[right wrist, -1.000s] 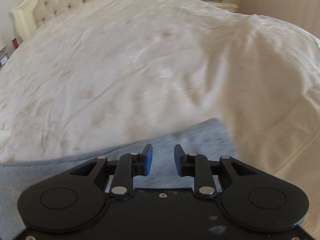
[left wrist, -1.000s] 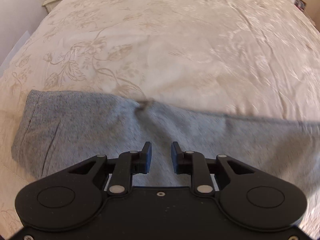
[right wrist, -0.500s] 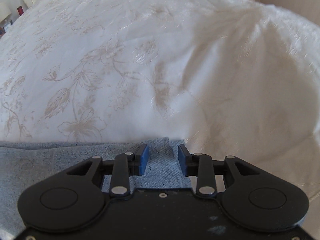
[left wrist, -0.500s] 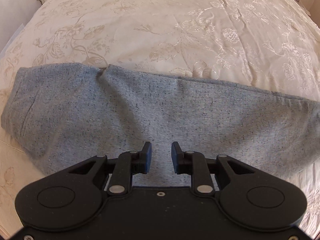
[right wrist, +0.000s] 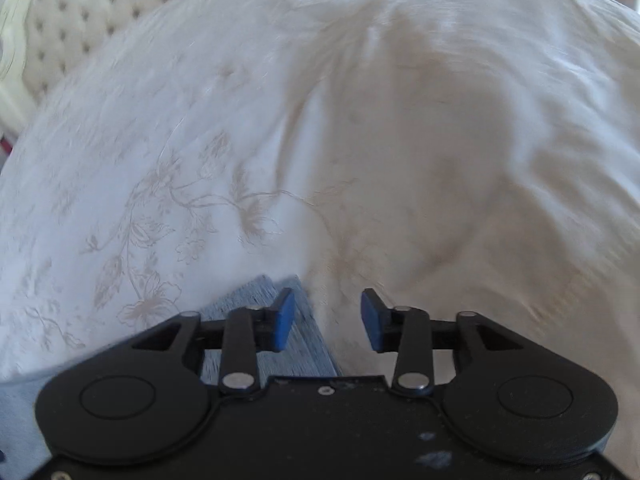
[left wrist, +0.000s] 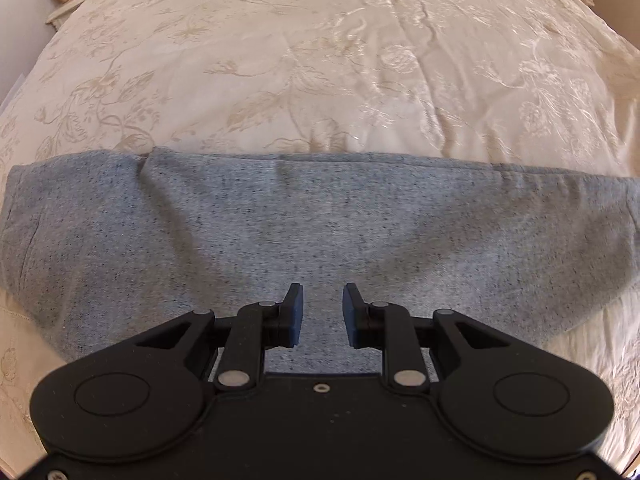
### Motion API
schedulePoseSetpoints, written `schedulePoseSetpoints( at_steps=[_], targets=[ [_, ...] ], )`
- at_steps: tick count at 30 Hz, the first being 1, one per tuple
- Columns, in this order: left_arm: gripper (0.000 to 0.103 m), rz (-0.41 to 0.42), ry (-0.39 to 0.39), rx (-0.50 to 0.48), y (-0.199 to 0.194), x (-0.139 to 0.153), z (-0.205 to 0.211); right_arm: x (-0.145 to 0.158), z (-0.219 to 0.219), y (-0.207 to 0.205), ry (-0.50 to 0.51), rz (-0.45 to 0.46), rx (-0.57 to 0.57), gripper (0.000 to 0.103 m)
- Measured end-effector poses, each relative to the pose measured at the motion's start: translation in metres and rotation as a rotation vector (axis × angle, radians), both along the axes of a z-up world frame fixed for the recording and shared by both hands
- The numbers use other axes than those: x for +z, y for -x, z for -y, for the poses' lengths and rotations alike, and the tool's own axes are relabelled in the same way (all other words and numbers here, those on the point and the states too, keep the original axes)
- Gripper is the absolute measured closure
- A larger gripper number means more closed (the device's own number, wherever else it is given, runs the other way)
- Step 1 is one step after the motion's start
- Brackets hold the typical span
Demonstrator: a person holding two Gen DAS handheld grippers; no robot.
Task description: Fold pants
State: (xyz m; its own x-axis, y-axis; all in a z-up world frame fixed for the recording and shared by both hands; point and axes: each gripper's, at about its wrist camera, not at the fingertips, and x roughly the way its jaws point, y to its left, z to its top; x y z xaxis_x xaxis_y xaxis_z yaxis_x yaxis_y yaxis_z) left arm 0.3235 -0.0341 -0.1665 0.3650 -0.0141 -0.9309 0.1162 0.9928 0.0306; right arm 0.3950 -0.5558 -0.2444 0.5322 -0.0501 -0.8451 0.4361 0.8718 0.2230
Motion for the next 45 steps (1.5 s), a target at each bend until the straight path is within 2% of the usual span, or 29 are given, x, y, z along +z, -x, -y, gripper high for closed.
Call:
schedulePoseSetpoints(
  at_steps=[6,10,16,24,29,33,40,43,45],
  targets=[
    [0.072,0.000,-0.004,-0.024,0.005,0.004,0.010,-0.004,-0.002,0.066,-0.151,0.003,-0.097,0.062],
    [0.072,0.002,-0.024,-0.025,0.011,0.007,0.012,-0.020,-0.021,0.088,-0.219,-0.022,-0.109,0.062],
    [0.072,-0.004,-0.038,0.007,0.022,0.012,0.008,-0.039,-0.034,0.093,-0.279,-0.006,-0.126,0.061],
    [0.072,-0.006,-0.049,0.037,0.038,0.020,0.006,-0.055,-0.017,0.071,-0.368,0.019,-0.212,0.061],
    [0.072,-0.035,-0.060,0.050,0.037,0.021,0.009,-0.057,-0.012,0.064,-0.378,0.014,-0.216,0.060],
    [0.071,-0.070,-0.084,0.070,0.036,0.018,0.014,-0.050,-0.012,0.066,-0.389,0.046,-0.205,0.060],
    [0.071,-0.109,-0.069,0.072,0.038,0.016,0.021,-0.032,-0.030,0.059,-0.281,0.060,-0.104,0.061],
    [0.071,-0.117,-0.077,0.067,0.038,0.016,0.024,-0.042,-0.023,0.056,-0.275,0.016,-0.142,0.061],
    [0.071,-0.117,-0.076,0.064,0.039,0.018,0.024,-0.054,-0.017,0.055,-0.323,-0.006,-0.181,0.063]
  ],
)
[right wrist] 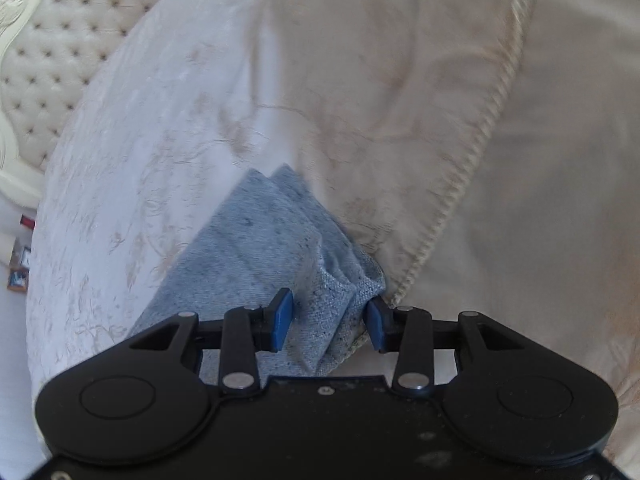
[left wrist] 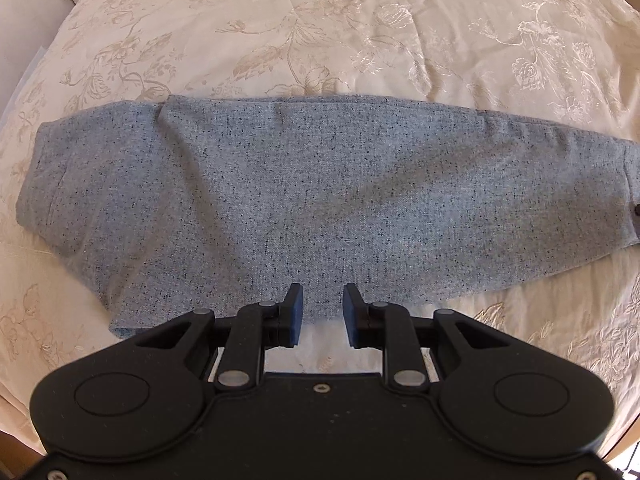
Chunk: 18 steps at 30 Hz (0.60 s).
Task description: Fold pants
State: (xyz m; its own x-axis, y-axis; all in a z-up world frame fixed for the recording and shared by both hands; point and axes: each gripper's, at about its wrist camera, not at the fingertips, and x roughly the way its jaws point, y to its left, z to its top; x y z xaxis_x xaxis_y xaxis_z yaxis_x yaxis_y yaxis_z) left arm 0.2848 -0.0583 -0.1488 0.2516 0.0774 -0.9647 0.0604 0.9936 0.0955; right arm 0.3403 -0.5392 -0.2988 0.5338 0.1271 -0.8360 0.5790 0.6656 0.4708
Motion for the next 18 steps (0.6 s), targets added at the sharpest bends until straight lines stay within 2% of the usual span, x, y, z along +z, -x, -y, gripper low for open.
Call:
schedulePoseSetpoints(
  at_steps=[5,6,8,14,18],
  targets=[
    [0.071,-0.005,-0.001,-0.001,0.000,-0.001,-0.001,-0.008,0.010,0.001,-0.067,0.028,-0.040,0.063],
    [0.071,-0.008,-0.002,-0.001,0.000,-0.002,-0.002,-0.007,0.013,0.002,-0.082,0.044,-0.045,0.069],
    [0.071,-0.012,-0.004,0.001,-0.001,-0.003,-0.003,-0.001,0.014,0.006,-0.079,0.070,-0.049,0.090],
    [0.071,-0.016,0.003,0.005,-0.002,-0.006,-0.009,0.035,0.002,0.018,-0.013,0.143,-0.009,0.090],
    [0.071,-0.019,0.010,0.005,-0.003,-0.005,-0.014,0.052,-0.003,0.018,0.010,0.159,-0.008,0.090]
  ],
)
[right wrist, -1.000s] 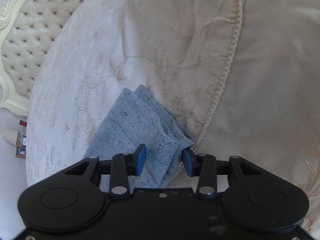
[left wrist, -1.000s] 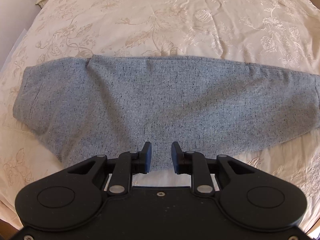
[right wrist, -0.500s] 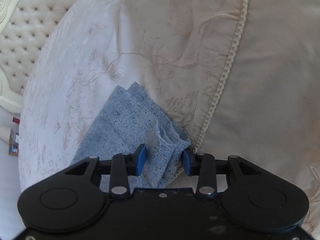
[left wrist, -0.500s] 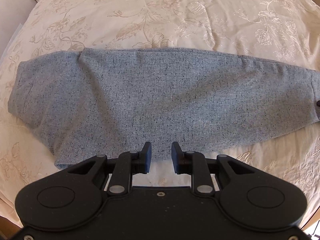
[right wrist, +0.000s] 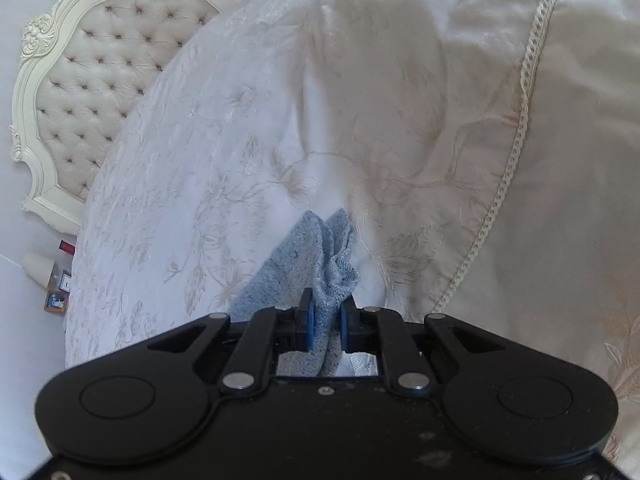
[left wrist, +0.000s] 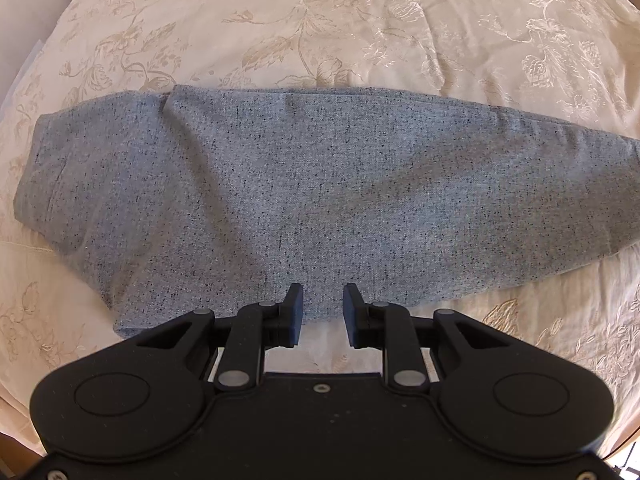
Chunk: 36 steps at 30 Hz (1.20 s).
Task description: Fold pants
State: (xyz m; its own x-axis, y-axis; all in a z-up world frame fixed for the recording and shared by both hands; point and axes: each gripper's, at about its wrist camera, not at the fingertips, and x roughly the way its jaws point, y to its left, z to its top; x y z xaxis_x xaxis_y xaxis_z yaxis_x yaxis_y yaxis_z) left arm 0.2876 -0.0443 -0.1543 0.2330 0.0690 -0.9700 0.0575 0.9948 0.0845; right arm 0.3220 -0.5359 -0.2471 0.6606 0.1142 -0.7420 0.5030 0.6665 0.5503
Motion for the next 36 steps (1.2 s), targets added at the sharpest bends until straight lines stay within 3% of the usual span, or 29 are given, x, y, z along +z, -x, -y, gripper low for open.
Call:
schedulePoseSetpoints(
  at_steps=[6,12,19,24,28,33,36],
  targets=[
    [0.071,0.008,0.031,0.013,0.000,-0.001,-0.019,0.028,-0.020,-0.014,0.085,-0.022,0.040,0.090],
    [0.071,0.002,0.086,0.004,-0.002,-0.006,-0.046,0.077,-0.067,-0.027,0.213,0.047,0.131,0.090],
    [0.071,0.016,0.141,0.010,-0.009,-0.003,-0.098,0.145,-0.153,-0.034,0.319,0.152,0.249,0.090],
    [0.071,0.022,0.174,0.042,-0.011,-0.001,-0.143,0.174,-0.247,-0.036,0.366,0.224,0.415,0.090],
    [0.072,0.020,0.175,0.058,-0.014,-0.003,-0.170,0.157,-0.341,-0.033,0.395,0.232,0.592,0.090],
    [0.072,0.039,0.190,0.054,-0.021,0.000,-0.188,0.071,-0.444,-0.029,0.413,0.107,0.786,0.090],
    [0.072,0.054,0.200,0.023,-0.028,0.003,-0.186,0.028,-0.474,-0.026,0.442,0.008,0.825,0.084]
  ],
)
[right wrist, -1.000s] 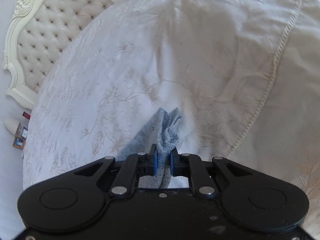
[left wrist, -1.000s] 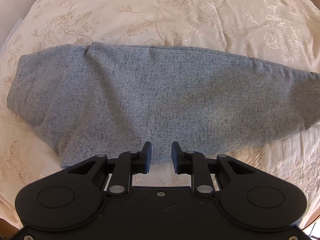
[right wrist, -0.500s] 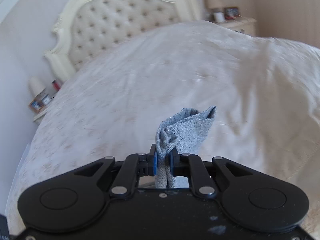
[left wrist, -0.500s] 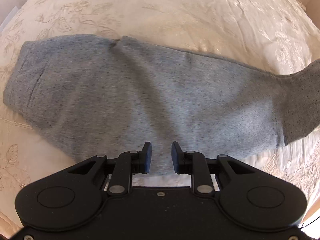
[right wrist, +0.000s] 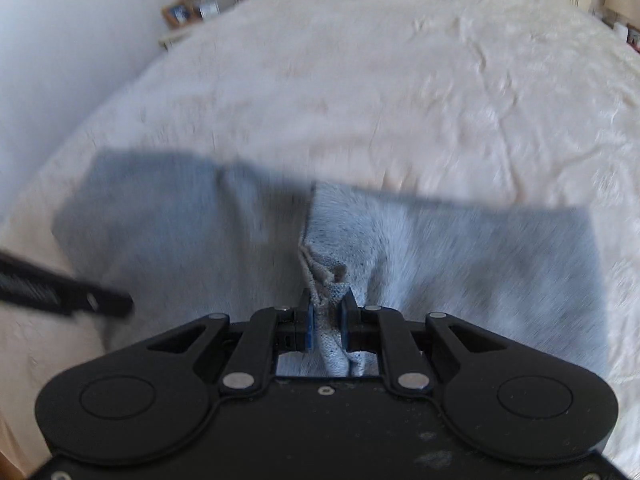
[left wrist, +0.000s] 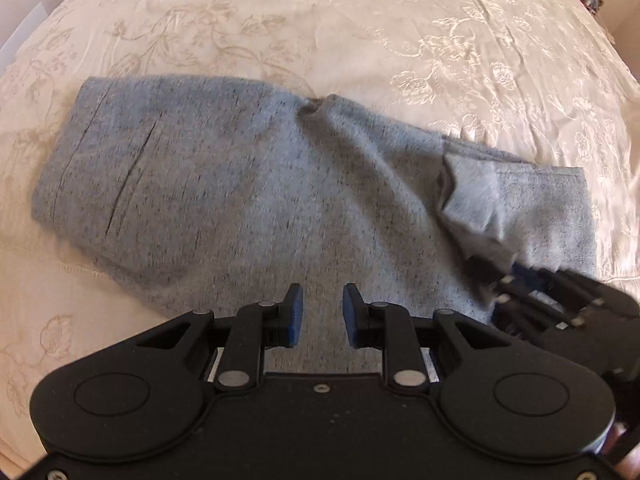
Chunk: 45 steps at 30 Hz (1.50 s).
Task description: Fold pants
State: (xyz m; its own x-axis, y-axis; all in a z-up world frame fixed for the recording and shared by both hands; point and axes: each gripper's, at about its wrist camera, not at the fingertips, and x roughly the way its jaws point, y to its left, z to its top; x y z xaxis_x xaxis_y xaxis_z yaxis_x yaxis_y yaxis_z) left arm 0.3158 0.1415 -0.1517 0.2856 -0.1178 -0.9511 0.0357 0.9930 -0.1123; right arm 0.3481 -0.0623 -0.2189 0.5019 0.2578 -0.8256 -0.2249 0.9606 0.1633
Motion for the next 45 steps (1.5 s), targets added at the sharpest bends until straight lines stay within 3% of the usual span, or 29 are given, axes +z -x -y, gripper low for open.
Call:
schedulePoseSetpoints(
  at_steps=[2,4,7,15,19,21,23,27,32,36,40,45],
  targets=[
    [0.072,0.022,0.016,-0.025,-0.005,0.003,0.004,-0.008,-0.001,0.002,-0.008,-0.027,-0.024,0.082],
    [0.072,0.038,0.034,-0.050,-0.011,0.005,0.012,0.000,0.006,0.005,-0.040,-0.024,-0.049,0.074],
    [0.072,0.048,0.056,-0.088,-0.020,0.006,0.028,0.018,0.022,0.012,-0.095,-0.017,-0.061,0.070],
    [0.071,0.083,0.101,-0.120,-0.031,0.013,0.079,0.047,0.083,0.041,-0.168,-0.021,-0.115,0.069],
    [0.064,0.063,0.065,-0.190,-0.030,-0.010,0.113,0.035,0.117,0.044,-0.151,-0.057,-0.158,0.069],
    [0.064,0.004,-0.017,-0.213,-0.031,-0.036,0.125,0.029,0.134,0.041,-0.143,-0.079,-0.182,0.069],
    [0.062,-0.052,-0.086,-0.198,-0.031,-0.063,0.126,0.024,0.149,0.034,-0.134,-0.089,-0.208,0.068],
    [0.049,-0.046,-0.037,-0.086,-0.032,-0.071,0.109,0.019,0.168,0.008,-0.135,-0.080,-0.224,0.068],
    [0.049,-0.068,0.024,0.012,-0.036,-0.072,0.092,0.007,0.173,-0.035,-0.112,-0.052,-0.196,0.068],
    [0.049,-0.053,0.000,0.018,-0.033,-0.070,0.096,-0.016,0.174,-0.069,-0.044,-0.080,-0.215,0.069],
    [0.048,-0.035,-0.034,0.016,-0.029,-0.067,0.101,-0.045,0.180,-0.094,0.053,-0.136,-0.246,0.078],
    [0.050,-0.015,-0.068,0.015,-0.019,-0.051,0.109,-0.041,0.172,-0.093,0.098,-0.105,-0.212,0.076]
  ],
)
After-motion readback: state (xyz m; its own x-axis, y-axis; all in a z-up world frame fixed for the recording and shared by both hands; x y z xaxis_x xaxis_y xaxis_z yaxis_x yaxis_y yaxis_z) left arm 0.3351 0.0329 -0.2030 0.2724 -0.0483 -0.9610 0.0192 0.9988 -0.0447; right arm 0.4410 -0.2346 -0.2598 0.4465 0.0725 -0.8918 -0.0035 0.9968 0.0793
